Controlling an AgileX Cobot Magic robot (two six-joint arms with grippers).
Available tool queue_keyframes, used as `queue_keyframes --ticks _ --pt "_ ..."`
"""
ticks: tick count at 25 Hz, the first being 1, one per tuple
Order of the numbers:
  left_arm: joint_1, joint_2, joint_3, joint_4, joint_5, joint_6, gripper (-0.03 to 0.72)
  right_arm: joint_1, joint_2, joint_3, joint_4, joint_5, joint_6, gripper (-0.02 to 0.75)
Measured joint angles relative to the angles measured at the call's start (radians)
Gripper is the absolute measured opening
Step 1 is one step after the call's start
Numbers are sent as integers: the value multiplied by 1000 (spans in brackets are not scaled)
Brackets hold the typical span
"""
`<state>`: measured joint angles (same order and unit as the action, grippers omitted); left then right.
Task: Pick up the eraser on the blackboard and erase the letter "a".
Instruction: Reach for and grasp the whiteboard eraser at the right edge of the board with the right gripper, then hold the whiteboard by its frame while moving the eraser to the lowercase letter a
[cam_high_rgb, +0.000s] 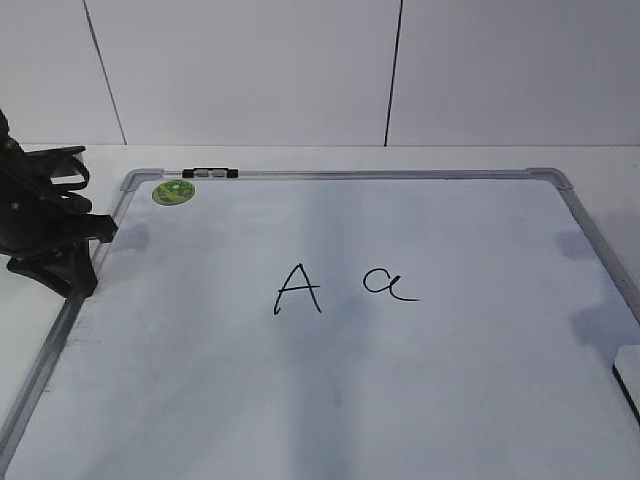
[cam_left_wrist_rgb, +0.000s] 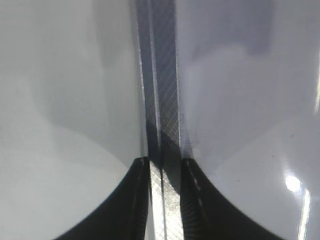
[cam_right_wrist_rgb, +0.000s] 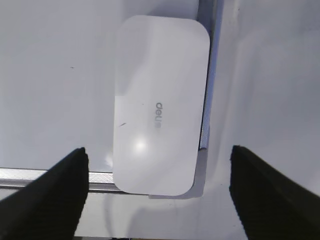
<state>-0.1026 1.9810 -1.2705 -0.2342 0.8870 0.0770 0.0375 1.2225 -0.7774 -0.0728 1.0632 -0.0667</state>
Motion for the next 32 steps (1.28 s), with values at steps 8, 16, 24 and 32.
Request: queue_keyframes --ticks 8,16,24,32 --pt "0 0 0 0 0 0 131 0 152 -4 -2 -44 18 679" --pt "0 0 0 0 3 0 131 0 213 -8 -2 -101 32 679" --pt "0 0 0 0 4 0 131 0 232 64 -2 -186 53 679" --pt "0 0 0 0 4 0 131 0 232 81 -10 -234 60 679"
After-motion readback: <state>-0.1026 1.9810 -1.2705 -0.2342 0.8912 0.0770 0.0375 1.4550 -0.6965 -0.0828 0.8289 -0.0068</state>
